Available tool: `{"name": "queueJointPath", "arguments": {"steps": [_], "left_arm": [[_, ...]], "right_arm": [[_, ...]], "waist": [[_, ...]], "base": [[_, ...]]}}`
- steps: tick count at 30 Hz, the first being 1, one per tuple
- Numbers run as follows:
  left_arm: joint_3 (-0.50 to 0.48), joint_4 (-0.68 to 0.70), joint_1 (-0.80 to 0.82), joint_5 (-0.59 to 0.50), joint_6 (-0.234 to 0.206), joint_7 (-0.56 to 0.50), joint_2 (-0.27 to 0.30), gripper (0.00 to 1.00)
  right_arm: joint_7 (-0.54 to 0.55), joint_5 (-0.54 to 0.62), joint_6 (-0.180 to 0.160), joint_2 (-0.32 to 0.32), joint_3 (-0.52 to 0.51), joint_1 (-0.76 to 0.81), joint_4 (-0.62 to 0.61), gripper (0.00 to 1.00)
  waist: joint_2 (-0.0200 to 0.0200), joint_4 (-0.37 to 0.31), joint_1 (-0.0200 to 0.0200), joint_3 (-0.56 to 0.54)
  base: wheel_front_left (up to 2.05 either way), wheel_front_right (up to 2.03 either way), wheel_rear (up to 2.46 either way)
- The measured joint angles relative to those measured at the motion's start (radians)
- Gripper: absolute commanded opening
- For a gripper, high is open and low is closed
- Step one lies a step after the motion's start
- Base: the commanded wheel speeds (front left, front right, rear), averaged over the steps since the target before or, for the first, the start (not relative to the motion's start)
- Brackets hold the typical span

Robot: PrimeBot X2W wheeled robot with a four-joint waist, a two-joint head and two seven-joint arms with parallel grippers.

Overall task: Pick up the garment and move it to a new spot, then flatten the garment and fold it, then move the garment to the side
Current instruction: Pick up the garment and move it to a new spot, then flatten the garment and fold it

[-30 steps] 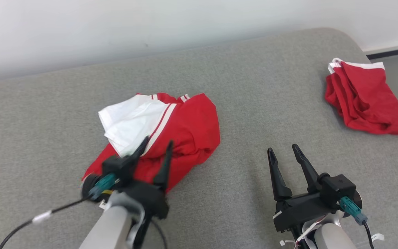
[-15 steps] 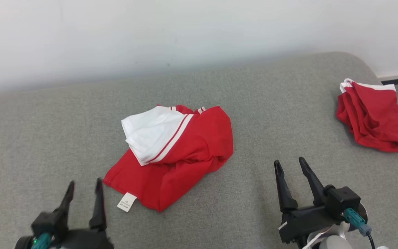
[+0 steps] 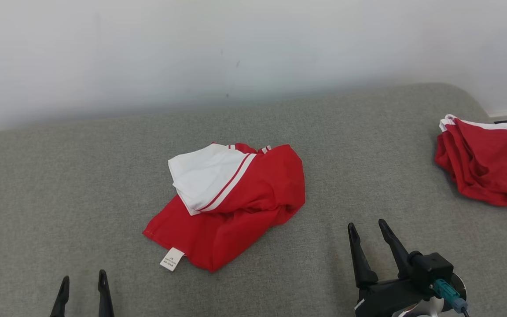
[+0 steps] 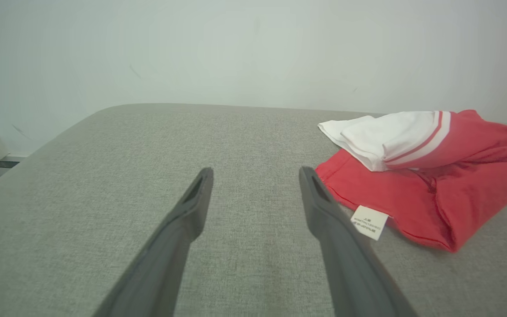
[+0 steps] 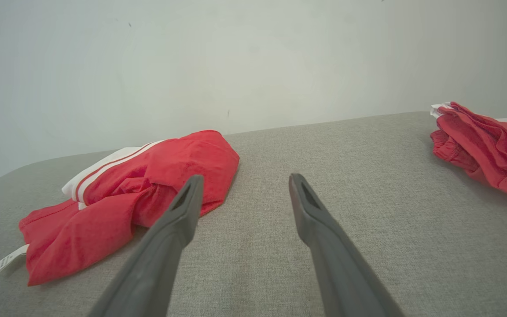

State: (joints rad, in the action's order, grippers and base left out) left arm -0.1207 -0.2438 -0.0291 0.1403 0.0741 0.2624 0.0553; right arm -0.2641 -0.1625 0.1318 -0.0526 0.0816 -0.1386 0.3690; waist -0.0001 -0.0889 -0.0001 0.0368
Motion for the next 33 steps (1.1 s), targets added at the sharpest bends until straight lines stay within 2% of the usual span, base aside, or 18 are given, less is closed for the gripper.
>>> {"name": "queueJointPath", "arguments": {"steps": [5,13,22,29,33], "left_arm": [[-0.005,0.021,-0.024,-0.001,-0.004,0.0,-0.002,1.0],[0.073,0.044,-0.031,0.032,-0.04,0.0,-0.004,1.0],[0.16,0.032,-0.007,0.083,-0.058,0.0,-0.004,1.0],[0.203,0.008,0.015,0.099,-0.057,0.0,-0.004,1.0],[0.21,-0.003,0.014,0.12,-0.056,0.0,-0.004,1.0]], "right_arm": [[0.0,0.004,0.0,0.0,-0.002,0.007,0.007,1.0],[0.0,0.004,0.0,0.0,0.02,0.01,0.007,1.0],[0.0,0.016,0.0,-0.025,0.164,-0.134,0.013,1.0],[0.0,0.043,0.0,-0.076,0.284,-0.308,0.176,1.0],[0.004,0.067,0.0,-0.097,0.347,-0.429,0.34,1.0]], "waist": [[0.0,0.012,0.0,-0.007],[0.0001,0.049,0.0,-0.003],[0.0001,0.14,0.0002,0.035],[0.0001,0.244,0.0001,0.065],[0.0001,0.319,0.0002,0.088]], "base": [[0.0,0.0,0.0],[0.0,0.0,0.0],[0.0,0.0,0.0],[0.0,0.0,0.0],[0.0,0.0,0.0]]}}
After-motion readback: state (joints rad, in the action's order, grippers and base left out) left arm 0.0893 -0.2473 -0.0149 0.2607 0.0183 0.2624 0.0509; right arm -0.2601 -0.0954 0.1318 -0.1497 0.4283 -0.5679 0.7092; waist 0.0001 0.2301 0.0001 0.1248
